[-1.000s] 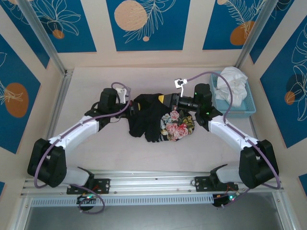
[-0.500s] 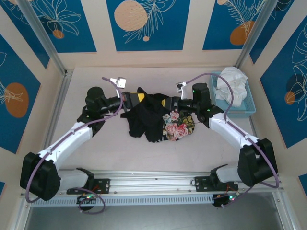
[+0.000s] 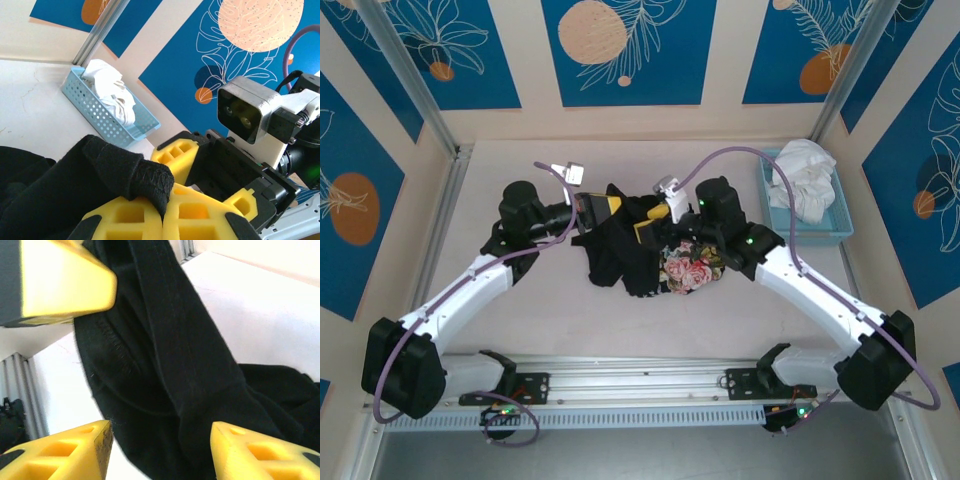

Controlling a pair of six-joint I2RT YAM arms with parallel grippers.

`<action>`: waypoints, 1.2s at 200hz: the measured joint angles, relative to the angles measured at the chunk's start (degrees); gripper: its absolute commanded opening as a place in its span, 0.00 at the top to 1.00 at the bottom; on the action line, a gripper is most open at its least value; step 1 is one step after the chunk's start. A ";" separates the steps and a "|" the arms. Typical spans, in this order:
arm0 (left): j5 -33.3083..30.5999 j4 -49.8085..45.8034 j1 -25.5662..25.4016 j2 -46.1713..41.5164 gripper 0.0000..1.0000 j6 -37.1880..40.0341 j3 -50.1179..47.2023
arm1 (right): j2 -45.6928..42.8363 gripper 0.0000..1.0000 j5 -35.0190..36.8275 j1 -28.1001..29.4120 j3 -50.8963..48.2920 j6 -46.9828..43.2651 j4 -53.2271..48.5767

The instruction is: Fold the inside-out t-shirt

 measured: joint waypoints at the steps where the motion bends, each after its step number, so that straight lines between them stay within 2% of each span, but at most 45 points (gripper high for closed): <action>1: 0.00 0.00 0.00 0.00 1.00 0.00 0.00 | 0.22 0.46 0.26 0.09 0.20 -0.15 -0.04; 17: 0.00 0.00 0.00 0.00 1.00 0.00 0.00 | 2.97 0.53 2.97 0.90 1.79 -1.27 -0.37; 35: 0.00 -0.09 0.00 0.00 1.00 0.04 0.00 | 5.60 0.82 5.81 1.36 3.02 -1.73 -1.03; 51: -0.39 -1.18 0.00 -0.04 1.00 0.61 0.00 | 6.25 1.00 7.15 1.38 3.10 -2.23 -1.84; 72: -4.48 -6.05 0.00 -0.20 0.95 3.45 0.44 | 5.25 1.00 4.50 -0.39 3.13 -0.07 -2.16; 111: -16.35 -16.17 0.00 -0.11 0.94 8.90 1.49 | 0.31 1.00 -14.64 -12.57 2.05 13.00 5.31; 143: -18.53 -18.03 -0.04 0.81 0.91 9.97 2.16 | 0.35 1.00 -24.04 -13.00 0.76 21.05 10.88; 170: -18.80 -18.93 -0.04 1.14 0.86 10.75 2.45 | 1.09 1.00 -26.84 -12.98 -0.44 24.94 12.83; 198: -20.26 -20.46 -0.04 0.85 0.68 11.78 2.45 | 2.32 1.00 -27.93 -13.20 -0.55 27.56 14.21; 226: -25.00 -25.66 -0.28 -1.62 0.54 14.05 2.45 | 3.72 1.00 -28.35 -13.53 -0.55 29.64 15.52; 240: -28.28 -29.29 -1.07 -3.41 0.52 15.13 2.45 | 4.26 1.00 -28.33 -13.53 -0.59 30.64 16.35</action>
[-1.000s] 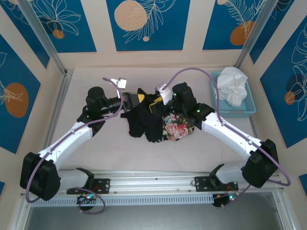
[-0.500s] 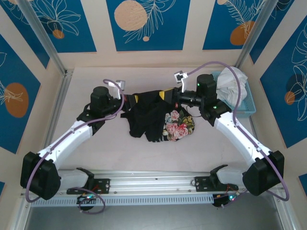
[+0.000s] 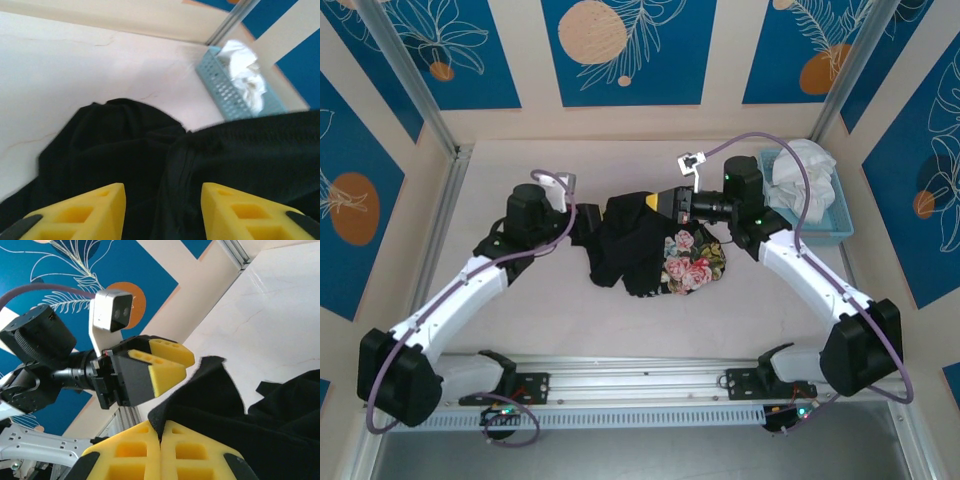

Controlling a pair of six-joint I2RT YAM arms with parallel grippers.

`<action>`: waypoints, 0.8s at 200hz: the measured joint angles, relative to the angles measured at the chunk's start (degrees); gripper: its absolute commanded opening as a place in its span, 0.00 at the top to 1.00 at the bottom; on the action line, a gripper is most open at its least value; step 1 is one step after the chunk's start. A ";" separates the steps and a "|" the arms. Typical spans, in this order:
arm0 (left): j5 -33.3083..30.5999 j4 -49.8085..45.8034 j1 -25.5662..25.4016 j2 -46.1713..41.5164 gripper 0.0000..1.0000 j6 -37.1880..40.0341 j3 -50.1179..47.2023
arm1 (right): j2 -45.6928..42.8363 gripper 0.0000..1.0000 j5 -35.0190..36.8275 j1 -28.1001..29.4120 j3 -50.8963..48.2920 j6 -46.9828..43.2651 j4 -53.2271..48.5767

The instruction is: Fold the inside-out t-shirt

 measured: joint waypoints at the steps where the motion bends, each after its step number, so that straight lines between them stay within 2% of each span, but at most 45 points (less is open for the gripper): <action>1: -0.22 -0.22 -0.04 -0.11 0.52 0.11 0.00 | 0.02 1.00 0.00 0.00 0.00 0.07 0.07; 30: -5.25 -6.82 -2.69 -4.00 0.63 1.92 0.00 | 0.66 1.00 0.02 0.00 -0.15 1.60 1.79; 57: -2.16 -7.15 -4.42 -5.75 0.67 1.25 -0.31 | 1.38 1.00 -0.02 0.00 -0.37 2.27 2.95; 112: 5.46 -1.31 -4.61 2.29 0.69 -3.87 -0.04 | 1.55 1.00 -0.04 0.00 -1.66 2.40 4.22; 160: 5.79 -2.47 -4.61 7.96 0.62 -6.03 2.80 | 1.46 1.00 0.00 0.00 -2.89 2.38 4.66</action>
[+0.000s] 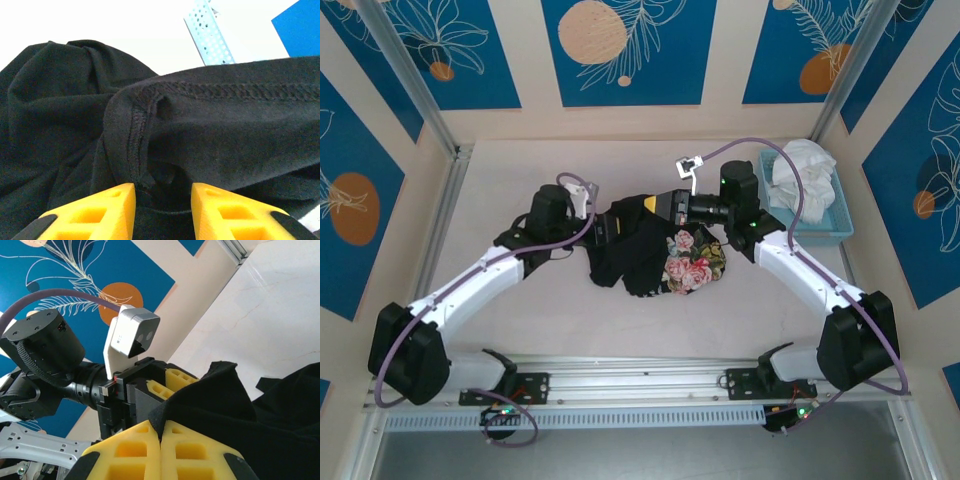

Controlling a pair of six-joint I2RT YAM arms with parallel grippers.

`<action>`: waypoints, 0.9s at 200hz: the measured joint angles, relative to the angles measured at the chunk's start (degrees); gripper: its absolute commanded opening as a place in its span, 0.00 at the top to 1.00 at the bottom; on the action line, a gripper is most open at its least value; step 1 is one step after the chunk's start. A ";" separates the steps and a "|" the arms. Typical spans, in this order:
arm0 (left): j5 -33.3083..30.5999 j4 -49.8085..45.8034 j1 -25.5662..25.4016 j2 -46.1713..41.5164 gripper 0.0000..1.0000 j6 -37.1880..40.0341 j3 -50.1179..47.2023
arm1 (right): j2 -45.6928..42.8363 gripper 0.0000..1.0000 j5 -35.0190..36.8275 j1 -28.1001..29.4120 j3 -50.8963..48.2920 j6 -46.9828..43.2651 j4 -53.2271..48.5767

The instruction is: Fold the inside-out t-shirt

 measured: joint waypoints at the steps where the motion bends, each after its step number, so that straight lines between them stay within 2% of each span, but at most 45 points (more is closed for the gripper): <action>1: -0.02 -0.07 0.00 0.04 0.62 0.04 0.02 | 0.00 1.00 0.00 0.00 0.00 0.00 0.00; 122: 0.44 -1.86 0.00 4.61 0.58 -2.05 0.81 | -0.09 1.00 -0.02 0.00 -0.04 0.02 1.53; 141: 1.64 -0.37 0.00 5.22 0.62 -3.17 0.81 | -0.09 1.00 -0.02 0.02 -0.07 0.02 2.12; 180: 3.04 3.21 0.00 6.43 0.80 -4.66 0.83 | -0.13 1.00 -0.02 0.02 -0.59 0.04 3.04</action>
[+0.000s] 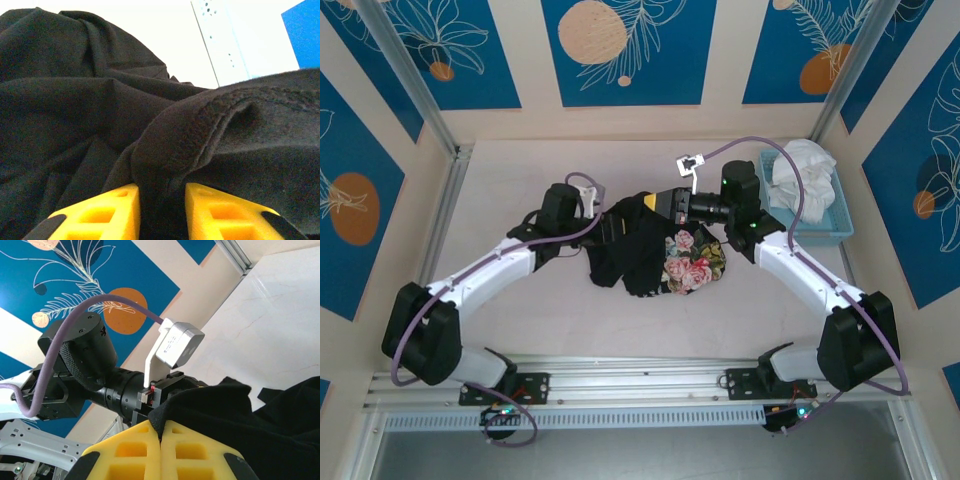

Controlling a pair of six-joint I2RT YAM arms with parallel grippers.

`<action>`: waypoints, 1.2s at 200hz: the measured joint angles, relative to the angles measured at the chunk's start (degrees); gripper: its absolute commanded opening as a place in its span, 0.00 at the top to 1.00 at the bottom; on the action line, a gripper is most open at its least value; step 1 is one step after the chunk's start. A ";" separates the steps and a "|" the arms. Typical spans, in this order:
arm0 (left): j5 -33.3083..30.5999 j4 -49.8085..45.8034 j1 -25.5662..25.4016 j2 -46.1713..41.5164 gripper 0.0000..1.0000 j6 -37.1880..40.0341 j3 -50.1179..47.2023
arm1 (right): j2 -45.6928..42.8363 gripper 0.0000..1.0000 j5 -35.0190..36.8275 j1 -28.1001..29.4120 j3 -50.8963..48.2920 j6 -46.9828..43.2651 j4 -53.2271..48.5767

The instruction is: Fold the inside-out t-shirt

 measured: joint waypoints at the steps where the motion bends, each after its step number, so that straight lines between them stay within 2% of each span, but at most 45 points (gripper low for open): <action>1: 0.00 0.07 0.00 0.04 0.80 -0.07 0.00 | 0.00 1.00 0.00 0.00 -0.02 0.00 0.00; 19: 0.07 1.20 0.00 0.85 0.89 0.02 0.20 | 0.00 1.00 0.00 0.00 -0.57 -0.02 -0.02; 34: 0.22 1.75 0.00 1.27 1.00 0.11 0.42 | 0.00 1.00 0.02 0.00 -0.85 -0.04 -0.09; 73: 0.55 2.12 0.57 0.28 1.00 0.55 0.46 | -1.44 1.00 0.52 -0.33 -1.01 -1.70 -2.03; 130: 2.67 5.70 2.54 -8.59 1.00 0.98 -1.01 | -3.02 1.00 2.54 -0.61 -1.20 -5.11 -4.04; 183: 4.22 4.26 4.35 -12.11 1.00 2.60 -2.19 | -3.19 1.00 5.92 -0.59 -1.33 -6.32 -6.01; 216: -1.79 -5.51 5.01 -15.72 1.00 8.41 -1.16 | -4.94 1.00 10.95 0.09 -1.31 -7.98 -9.57; 240: -7.82 -13.42 5.05 -17.00 1.00 13.18 1.09 | -6.29 1.00 21.24 3.74 1.16 -11.28 -16.94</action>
